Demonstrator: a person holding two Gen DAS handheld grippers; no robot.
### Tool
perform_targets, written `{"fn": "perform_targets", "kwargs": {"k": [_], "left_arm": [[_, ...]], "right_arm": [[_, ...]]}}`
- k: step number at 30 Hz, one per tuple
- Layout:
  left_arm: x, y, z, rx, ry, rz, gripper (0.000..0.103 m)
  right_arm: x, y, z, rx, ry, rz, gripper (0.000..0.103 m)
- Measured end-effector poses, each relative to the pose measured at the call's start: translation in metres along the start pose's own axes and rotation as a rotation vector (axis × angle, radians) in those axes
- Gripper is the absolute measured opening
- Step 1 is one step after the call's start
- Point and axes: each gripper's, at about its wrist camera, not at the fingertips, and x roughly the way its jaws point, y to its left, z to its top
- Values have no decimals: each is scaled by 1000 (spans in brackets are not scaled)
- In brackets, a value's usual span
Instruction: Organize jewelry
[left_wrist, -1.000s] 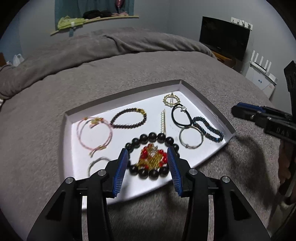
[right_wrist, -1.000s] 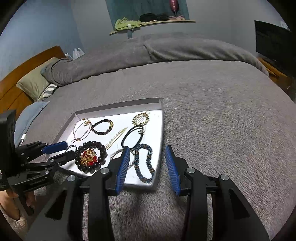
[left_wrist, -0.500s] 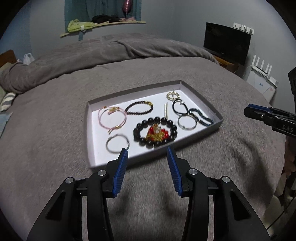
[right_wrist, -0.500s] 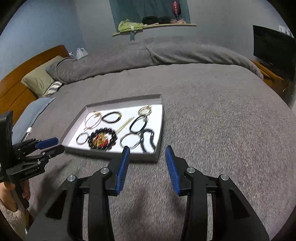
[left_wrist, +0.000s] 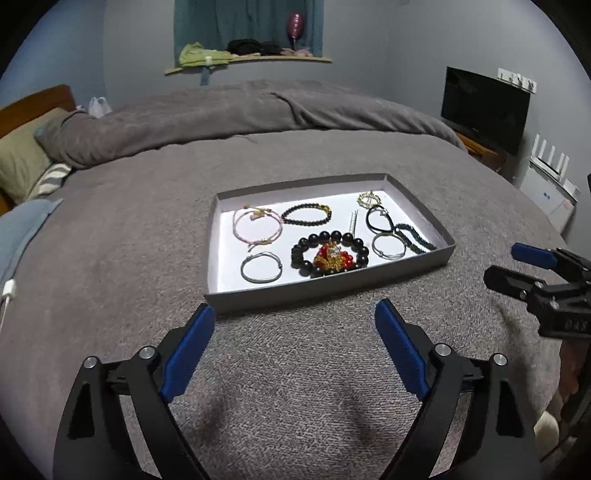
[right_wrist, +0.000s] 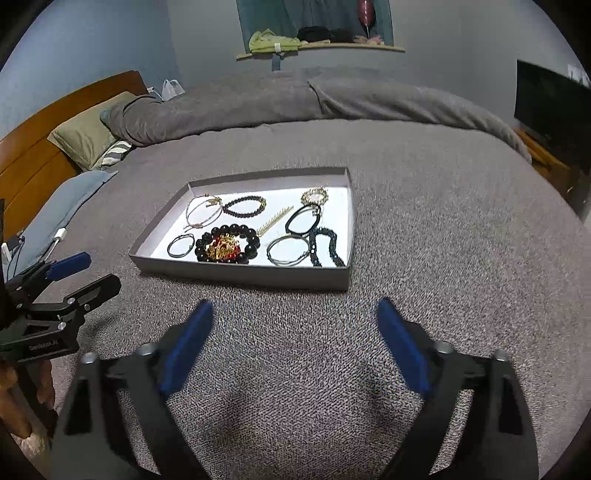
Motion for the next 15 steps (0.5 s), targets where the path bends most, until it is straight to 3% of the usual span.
{"fn": "perform_targets", "kwargs": {"k": [8,15], "left_arm": [[-9,-1,-3,-16,-11,78,95],[-13,-2,-5,3,-33,86,95]], "right_arm": [[-5,2,-3,-10,-7,-33,97],[-4,0,-6,2,5,-13,98]]}}
